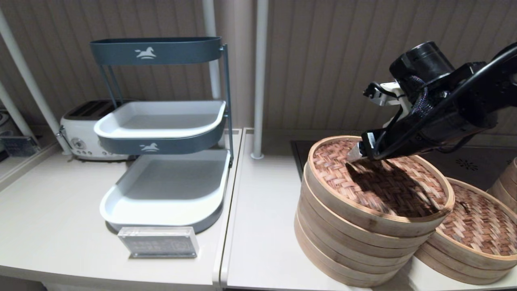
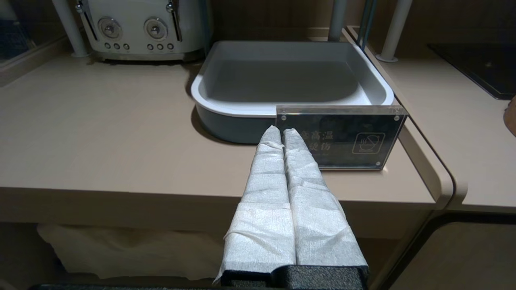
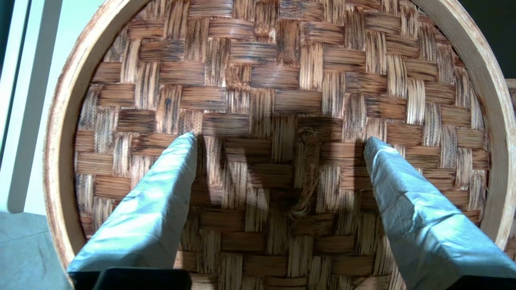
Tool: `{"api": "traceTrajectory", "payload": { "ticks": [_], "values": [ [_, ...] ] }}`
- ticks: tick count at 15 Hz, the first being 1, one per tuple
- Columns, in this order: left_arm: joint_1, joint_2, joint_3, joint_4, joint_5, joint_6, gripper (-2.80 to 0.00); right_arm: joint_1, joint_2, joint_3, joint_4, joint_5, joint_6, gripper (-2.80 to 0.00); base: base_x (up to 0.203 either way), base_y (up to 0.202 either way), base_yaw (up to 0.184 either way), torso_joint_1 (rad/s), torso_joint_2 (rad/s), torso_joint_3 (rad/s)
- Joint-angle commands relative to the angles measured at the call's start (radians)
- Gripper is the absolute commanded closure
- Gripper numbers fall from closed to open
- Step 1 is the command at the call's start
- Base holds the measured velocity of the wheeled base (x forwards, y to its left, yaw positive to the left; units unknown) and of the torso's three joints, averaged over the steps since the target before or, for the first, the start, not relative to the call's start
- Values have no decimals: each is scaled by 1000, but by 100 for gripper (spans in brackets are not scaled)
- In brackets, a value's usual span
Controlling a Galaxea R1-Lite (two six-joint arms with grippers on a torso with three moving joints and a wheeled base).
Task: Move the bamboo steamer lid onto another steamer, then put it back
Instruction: Pick up the steamer
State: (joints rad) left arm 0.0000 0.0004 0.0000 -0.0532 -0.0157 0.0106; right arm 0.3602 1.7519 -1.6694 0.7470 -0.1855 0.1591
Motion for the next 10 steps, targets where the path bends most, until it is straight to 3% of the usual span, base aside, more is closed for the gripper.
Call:
{"api": "traceTrajectory", "payload": {
  "ticks": [1, 10],
  "values": [
    [0, 0, 28, 0, 0, 0, 0, 0, -2, 15, 3, 0, 2, -280, 0, 0, 0, 0, 0, 0],
    [0, 0, 28, 0, 0, 0, 0, -22, -23, 54, -11, 1, 16, -280, 0, 0, 0, 0, 0, 0]
  ]
}}
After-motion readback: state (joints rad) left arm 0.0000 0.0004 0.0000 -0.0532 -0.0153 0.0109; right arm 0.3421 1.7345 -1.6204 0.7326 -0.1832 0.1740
